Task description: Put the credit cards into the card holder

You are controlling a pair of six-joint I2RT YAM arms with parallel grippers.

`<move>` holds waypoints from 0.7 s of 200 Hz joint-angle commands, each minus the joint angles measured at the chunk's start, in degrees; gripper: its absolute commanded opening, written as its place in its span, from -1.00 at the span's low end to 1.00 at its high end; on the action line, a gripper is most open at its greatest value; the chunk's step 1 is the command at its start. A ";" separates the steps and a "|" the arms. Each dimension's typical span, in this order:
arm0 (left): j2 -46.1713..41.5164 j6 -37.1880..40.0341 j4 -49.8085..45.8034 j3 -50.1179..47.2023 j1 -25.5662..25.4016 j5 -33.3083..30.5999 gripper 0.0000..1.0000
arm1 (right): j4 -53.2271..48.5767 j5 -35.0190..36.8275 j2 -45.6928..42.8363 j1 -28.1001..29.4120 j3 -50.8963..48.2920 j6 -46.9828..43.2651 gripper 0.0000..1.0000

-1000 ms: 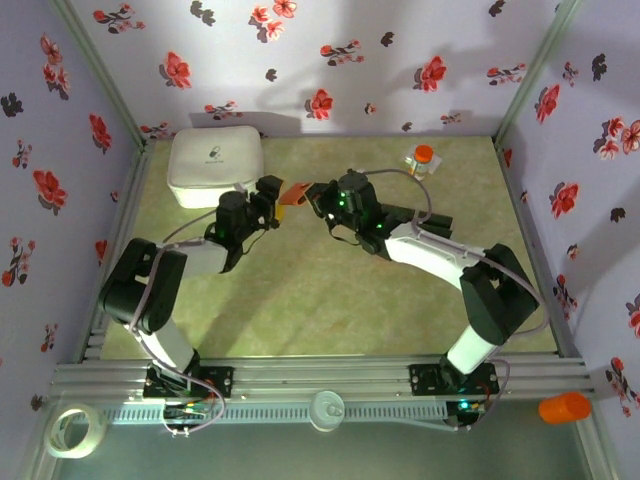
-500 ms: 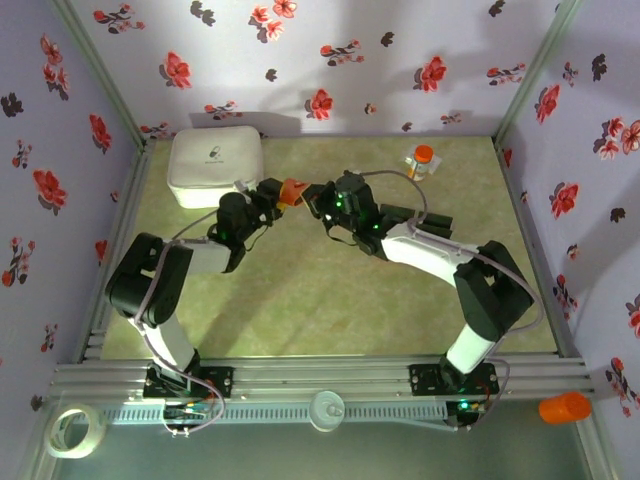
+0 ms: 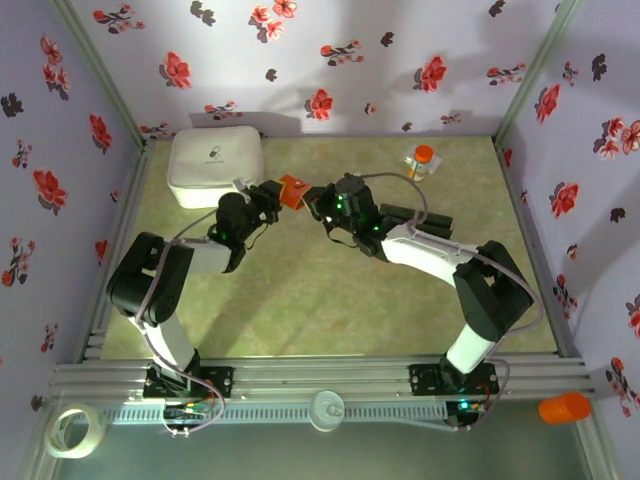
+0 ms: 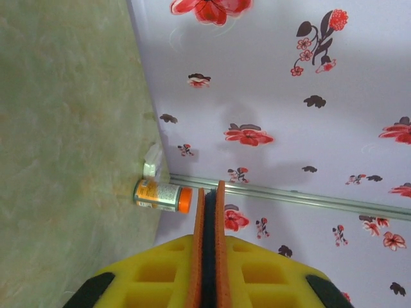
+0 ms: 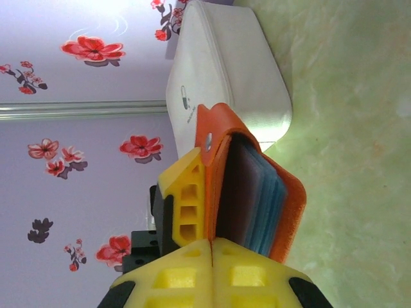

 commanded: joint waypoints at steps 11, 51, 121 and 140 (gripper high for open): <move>-3.13 8.20 -2.75 -0.03 2.01 4.78 -1.00 | -9.25 2.36 -5.27 0.04 -1.52 -7.64 -0.38; -8.54 26.56 -21.20 3.51 5.36 16.03 -1.00 | -24.06 2.11 -9.00 -4.17 -1.16 -22.70 0.08; -14.36 57.04 -55.89 14.49 6.24 26.07 -1.00 | -44.33 2.07 -0.12 -1.93 17.02 -51.51 0.27; -14.20 57.49 -56.68 15.21 6.12 28.58 -1.00 | -45.18 3.27 2.16 0.24 20.38 -53.28 0.31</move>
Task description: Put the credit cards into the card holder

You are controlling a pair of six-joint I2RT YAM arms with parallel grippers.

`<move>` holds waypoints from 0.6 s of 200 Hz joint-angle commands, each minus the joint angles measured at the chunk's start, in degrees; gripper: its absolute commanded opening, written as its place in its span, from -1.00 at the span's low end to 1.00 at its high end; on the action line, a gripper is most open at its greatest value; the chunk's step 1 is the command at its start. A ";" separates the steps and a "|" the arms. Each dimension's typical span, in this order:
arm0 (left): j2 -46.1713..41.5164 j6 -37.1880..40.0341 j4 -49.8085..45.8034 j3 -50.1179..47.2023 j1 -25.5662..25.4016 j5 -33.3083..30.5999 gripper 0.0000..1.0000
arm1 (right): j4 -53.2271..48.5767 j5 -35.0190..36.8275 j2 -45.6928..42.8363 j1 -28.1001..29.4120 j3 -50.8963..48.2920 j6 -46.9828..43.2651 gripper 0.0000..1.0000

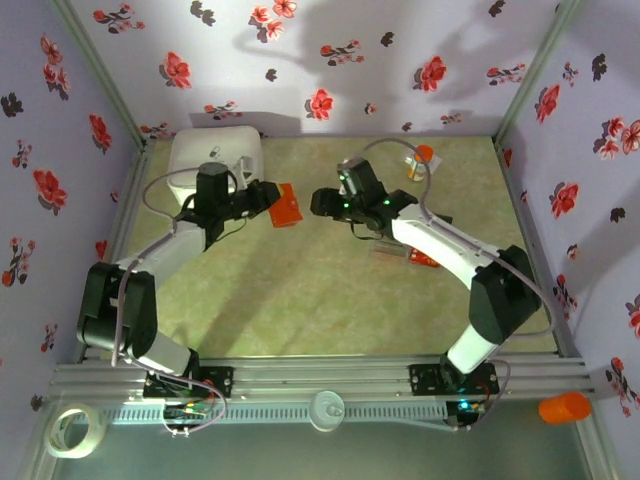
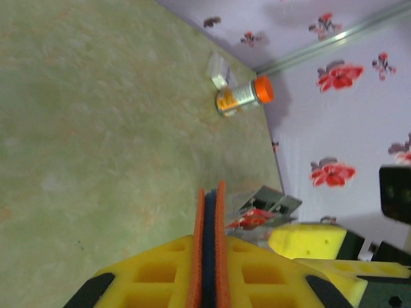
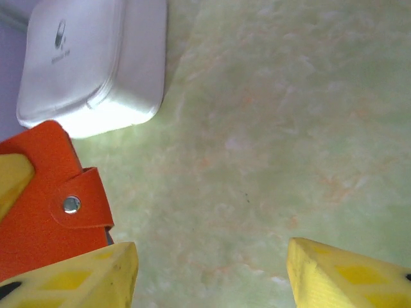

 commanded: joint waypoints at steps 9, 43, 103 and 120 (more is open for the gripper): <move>-0.59 7.60 -7.98 1.78 0.14 6.80 -1.00 | -5.55 2.25 3.67 3.31 5.40 -8.47 0.31; -0.77 5.76 -5.93 0.65 0.15 7.05 -1.00 | -4.10 3.28 5.71 5.66 7.51 -8.09 0.33; -0.20 -0.17 0.77 -0.75 0.19 8.18 -1.00 | -2.10 8.32 8.59 6.99 7.80 -5.74 0.21; -0.15 -1.77 2.74 -1.14 0.16 8.49 -1.00 | -1.86 13.94 8.94 7.00 6.81 -5.18 0.15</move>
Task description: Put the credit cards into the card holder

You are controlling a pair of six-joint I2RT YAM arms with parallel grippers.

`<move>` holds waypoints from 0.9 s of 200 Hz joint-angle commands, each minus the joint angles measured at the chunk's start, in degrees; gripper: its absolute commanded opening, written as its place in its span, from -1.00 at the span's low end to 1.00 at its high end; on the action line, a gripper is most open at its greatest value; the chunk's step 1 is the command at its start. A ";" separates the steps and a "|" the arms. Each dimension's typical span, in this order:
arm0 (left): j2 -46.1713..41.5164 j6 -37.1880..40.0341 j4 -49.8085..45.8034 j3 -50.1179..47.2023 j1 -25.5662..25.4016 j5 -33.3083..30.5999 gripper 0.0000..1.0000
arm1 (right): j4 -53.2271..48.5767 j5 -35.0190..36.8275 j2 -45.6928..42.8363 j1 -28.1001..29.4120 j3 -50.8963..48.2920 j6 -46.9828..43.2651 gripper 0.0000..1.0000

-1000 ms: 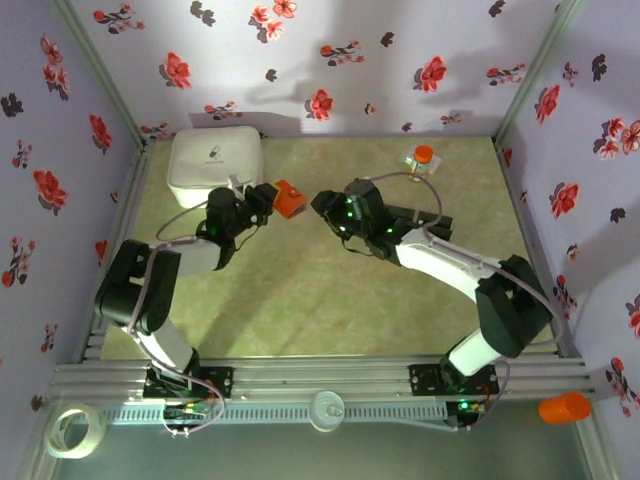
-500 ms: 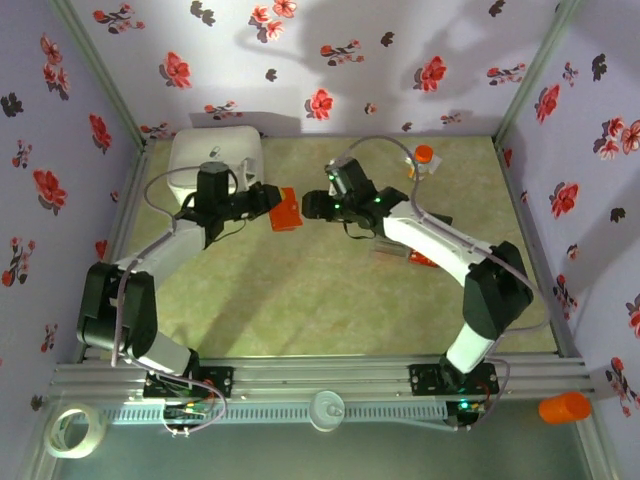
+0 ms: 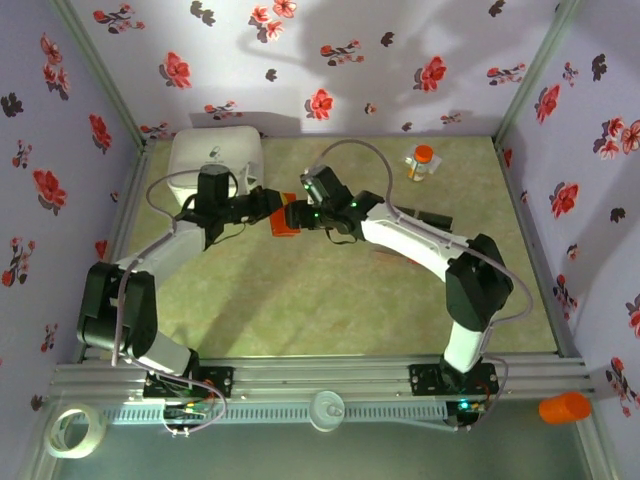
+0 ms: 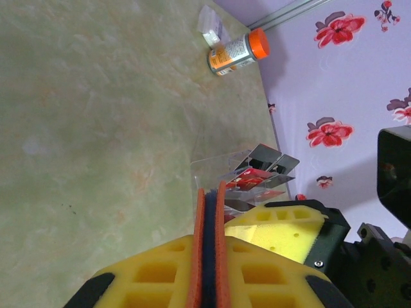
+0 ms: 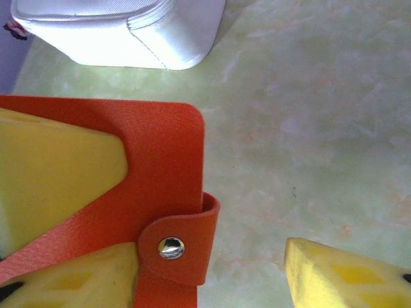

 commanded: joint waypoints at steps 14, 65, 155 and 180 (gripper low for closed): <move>-0.21 -4.46 6.79 -1.07 0.20 3.58 -1.00 | 0.89 13.78 1.65 0.12 -1.46 1.36 0.08; -1.48 -7.83 10.54 -2.52 0.22 4.49 -1.00 | -0.86 25.54 3.35 -0.70 -4.99 3.72 -0.16; -3.01 -15.97 20.45 -5.12 2.47 5.42 -1.00 | -0.80 17.87 1.27 -8.28 -7.85 3.81 -0.22; -2.82 -15.80 20.33 -5.45 3.50 5.82 -1.00 | 0.68 12.71 -0.90 -8.83 -8.02 3.93 -0.22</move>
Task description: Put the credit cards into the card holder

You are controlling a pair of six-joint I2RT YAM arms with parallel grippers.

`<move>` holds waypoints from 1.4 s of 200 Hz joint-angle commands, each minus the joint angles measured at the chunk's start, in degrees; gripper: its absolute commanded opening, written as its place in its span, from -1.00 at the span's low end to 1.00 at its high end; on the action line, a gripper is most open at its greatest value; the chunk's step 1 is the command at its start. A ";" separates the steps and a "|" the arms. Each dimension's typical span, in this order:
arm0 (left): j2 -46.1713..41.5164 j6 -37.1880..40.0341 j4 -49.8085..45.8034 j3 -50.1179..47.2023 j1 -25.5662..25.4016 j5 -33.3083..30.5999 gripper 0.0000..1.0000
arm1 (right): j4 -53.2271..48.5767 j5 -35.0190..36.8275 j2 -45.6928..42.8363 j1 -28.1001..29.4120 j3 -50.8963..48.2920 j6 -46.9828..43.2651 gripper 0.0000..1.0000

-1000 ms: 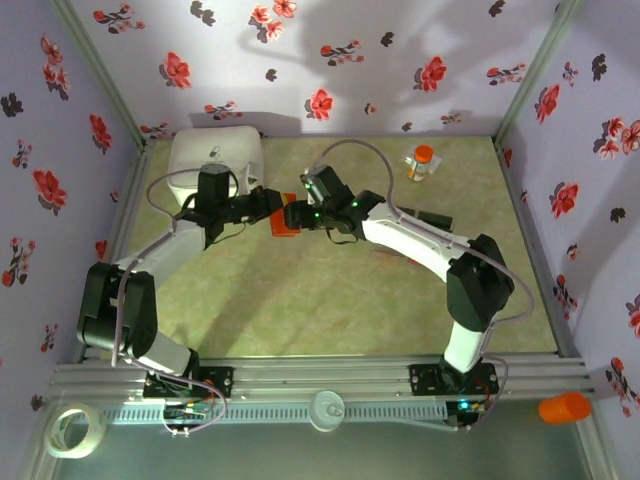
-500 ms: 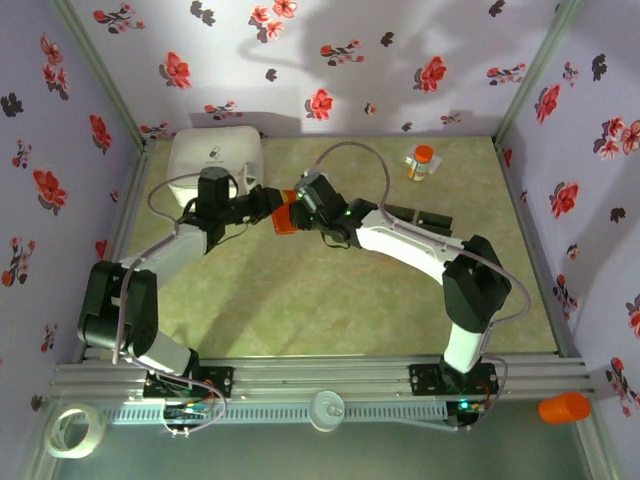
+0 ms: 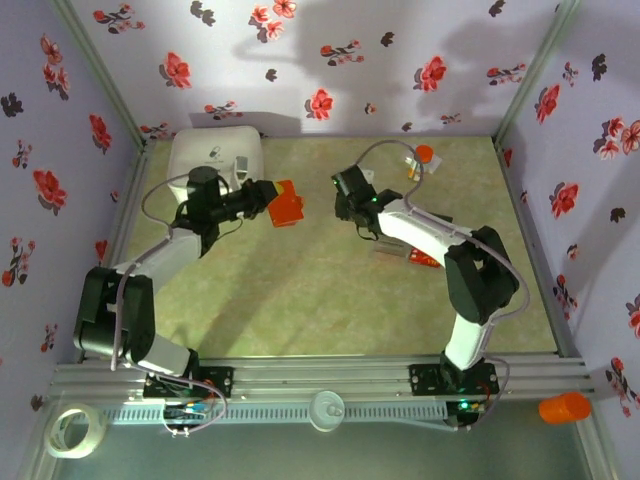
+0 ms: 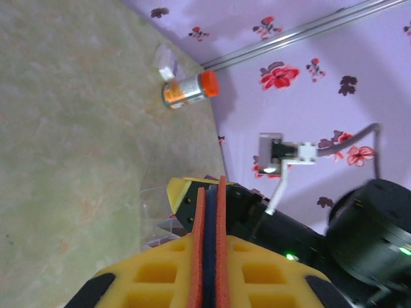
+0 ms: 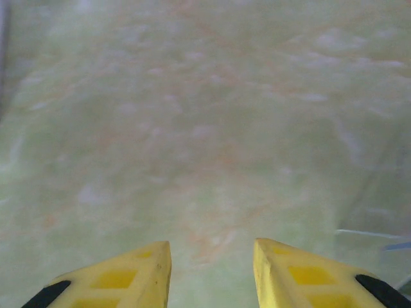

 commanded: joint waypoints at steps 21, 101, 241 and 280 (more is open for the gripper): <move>-0.55 -1.55 4.26 -1.47 2.29 3.19 -1.00 | 0.38 -8.07 -4.44 0.74 -0.31 2.12 -0.20; 2.29 -5.72 12.23 -0.53 3.91 5.86 -1.00 | 19.14 -31.20 -5.58 0.15 1.15 12.21 0.41; 7.09 -15.10 23.39 1.16 3.90 5.34 -1.00 | 34.90 -36.36 -0.68 -0.54 -4.05 20.37 0.22; 7.91 -17.93 26.73 1.51 3.89 4.83 -1.00 | 39.58 -36.55 -2.35 -2.19 -9.24 22.75 -0.09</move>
